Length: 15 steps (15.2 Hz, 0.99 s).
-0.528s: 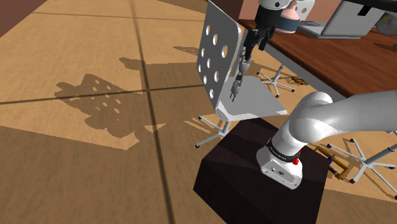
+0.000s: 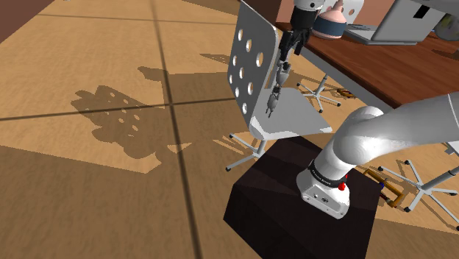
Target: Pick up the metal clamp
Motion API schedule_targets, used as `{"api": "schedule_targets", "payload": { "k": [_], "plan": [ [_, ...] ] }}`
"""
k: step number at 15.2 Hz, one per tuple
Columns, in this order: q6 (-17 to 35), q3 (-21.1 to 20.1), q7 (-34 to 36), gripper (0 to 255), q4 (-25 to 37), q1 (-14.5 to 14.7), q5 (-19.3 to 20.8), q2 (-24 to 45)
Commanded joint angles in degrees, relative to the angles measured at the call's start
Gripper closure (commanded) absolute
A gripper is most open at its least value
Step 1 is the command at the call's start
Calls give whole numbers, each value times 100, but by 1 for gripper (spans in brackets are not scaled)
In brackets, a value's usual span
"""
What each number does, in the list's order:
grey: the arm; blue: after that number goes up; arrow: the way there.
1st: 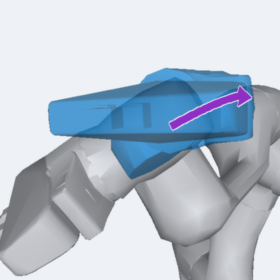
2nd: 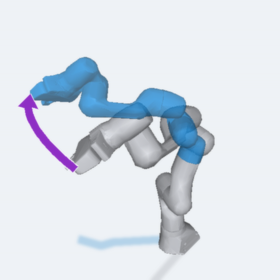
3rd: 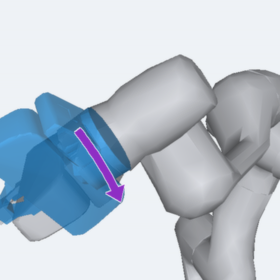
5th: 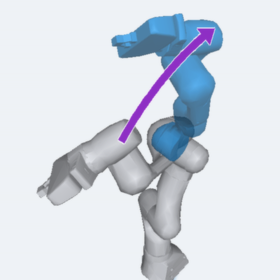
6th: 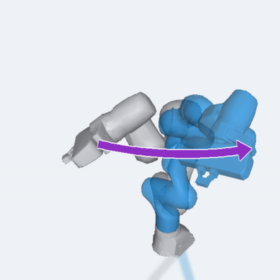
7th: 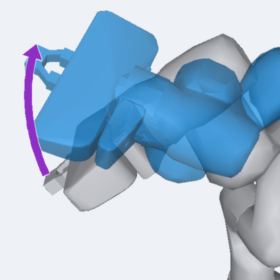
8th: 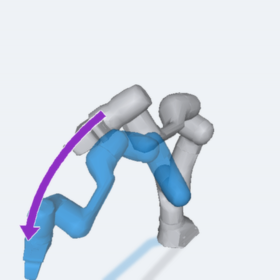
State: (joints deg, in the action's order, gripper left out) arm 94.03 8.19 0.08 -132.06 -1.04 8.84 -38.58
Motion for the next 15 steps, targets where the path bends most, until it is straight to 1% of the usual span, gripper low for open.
{"api": "schedule_targets", "payload": {
  "k": [1,4,7,8,15],
  "plan": [
    [165,255,-251,0,188,-23,15,370],
    [372,636,-650,0,518,-46,-23,946],
    [537,1005,-1074,0,913,-55,-144,1569],
    [541,1013,-1087,0,925,-57,-149,1587],
    [1127,1065,-1078,0,367,-77,-119,1615]
  ]
}}
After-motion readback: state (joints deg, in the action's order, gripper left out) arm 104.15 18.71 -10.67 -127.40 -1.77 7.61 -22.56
